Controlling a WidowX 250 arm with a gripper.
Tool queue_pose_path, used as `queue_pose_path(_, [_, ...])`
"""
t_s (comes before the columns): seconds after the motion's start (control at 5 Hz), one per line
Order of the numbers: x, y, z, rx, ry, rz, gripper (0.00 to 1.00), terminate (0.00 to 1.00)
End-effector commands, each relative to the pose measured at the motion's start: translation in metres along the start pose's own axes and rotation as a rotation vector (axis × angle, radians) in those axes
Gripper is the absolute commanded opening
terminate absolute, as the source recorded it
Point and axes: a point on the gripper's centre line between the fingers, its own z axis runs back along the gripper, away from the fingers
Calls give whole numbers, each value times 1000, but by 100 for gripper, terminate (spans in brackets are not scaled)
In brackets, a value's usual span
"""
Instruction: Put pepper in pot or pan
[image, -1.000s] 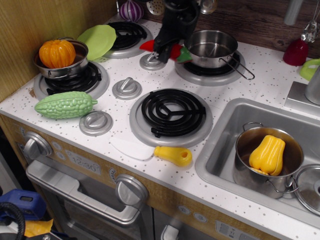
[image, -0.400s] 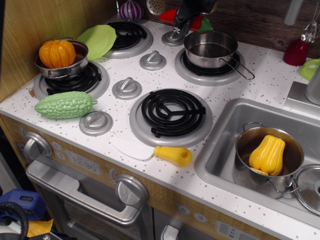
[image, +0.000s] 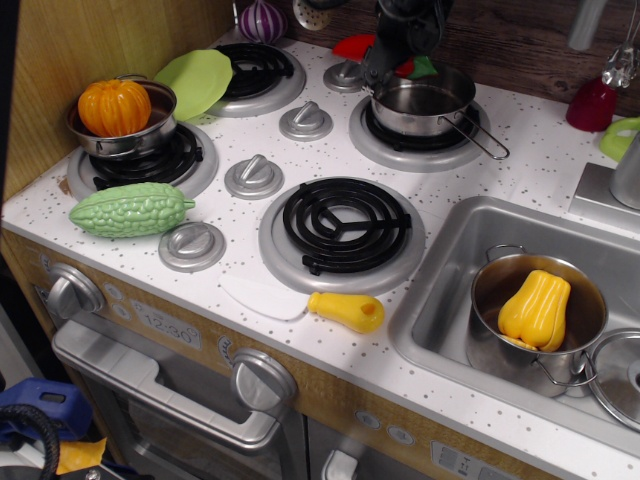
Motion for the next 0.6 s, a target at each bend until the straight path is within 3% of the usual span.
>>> queue_pose_path(0.0, [0,13,8,71,-4,13,100,0])
queue_pose_path(0.2, [0,13,8,71,-4,13,100,0])
queue_pose_path(0.4, [0,13,8,71,-4,13,100,100])
